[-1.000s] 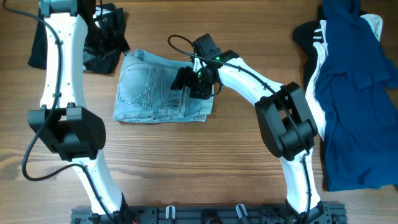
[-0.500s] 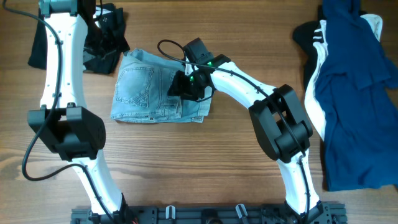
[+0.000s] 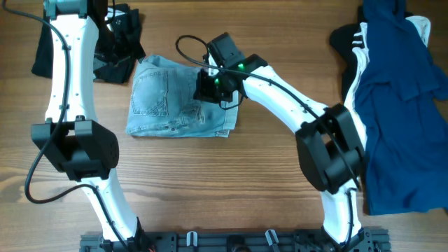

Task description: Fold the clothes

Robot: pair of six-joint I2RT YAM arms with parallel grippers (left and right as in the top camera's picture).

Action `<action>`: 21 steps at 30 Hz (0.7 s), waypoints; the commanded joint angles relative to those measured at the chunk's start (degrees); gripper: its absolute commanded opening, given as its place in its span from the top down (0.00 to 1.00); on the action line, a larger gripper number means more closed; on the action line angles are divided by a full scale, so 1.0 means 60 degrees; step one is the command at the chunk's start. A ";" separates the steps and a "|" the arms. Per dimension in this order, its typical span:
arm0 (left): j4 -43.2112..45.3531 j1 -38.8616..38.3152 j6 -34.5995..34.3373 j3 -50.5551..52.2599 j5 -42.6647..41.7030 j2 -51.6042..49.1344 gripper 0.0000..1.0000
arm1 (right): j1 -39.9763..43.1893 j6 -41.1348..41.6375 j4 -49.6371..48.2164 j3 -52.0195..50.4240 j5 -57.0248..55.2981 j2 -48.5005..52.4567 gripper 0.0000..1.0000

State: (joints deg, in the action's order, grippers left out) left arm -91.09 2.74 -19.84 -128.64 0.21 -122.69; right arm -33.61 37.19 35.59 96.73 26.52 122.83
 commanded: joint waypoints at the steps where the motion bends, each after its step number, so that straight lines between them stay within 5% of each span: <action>1: -0.0004 0.0029 0.0015 -0.0095 0.0175 0.0025 0.00 | 0.0015 -0.0215 -0.0026 0.0364 0.0080 -0.0634 0.95; 21: -0.0007 0.0029 0.0015 -0.0095 0.0164 0.0015 0.00 | 0.0051 -0.1486 0.3355 0.2153 -0.3129 -0.2106 0.96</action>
State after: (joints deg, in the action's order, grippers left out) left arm -91.09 2.74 -19.86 -128.64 0.23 -122.69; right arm -33.61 30.35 53.98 105.16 9.26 113.95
